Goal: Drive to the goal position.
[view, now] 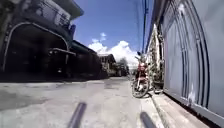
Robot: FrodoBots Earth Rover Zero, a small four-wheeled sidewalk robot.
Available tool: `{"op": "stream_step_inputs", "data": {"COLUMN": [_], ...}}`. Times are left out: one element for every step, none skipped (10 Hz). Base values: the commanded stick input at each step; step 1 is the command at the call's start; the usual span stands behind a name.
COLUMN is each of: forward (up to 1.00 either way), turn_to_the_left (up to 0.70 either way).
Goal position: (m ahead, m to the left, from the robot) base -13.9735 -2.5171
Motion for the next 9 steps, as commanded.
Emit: {"op": "stream_step_inputs", "data": {"forward": [0.00,0.00,0.00,0.00,0.00,0.00,0.00,0.00,0.00], "turn_to_the_left": [0.17,0.16,0.14,0.14,0.14,0.14,0.14,0.13,0.14]}}
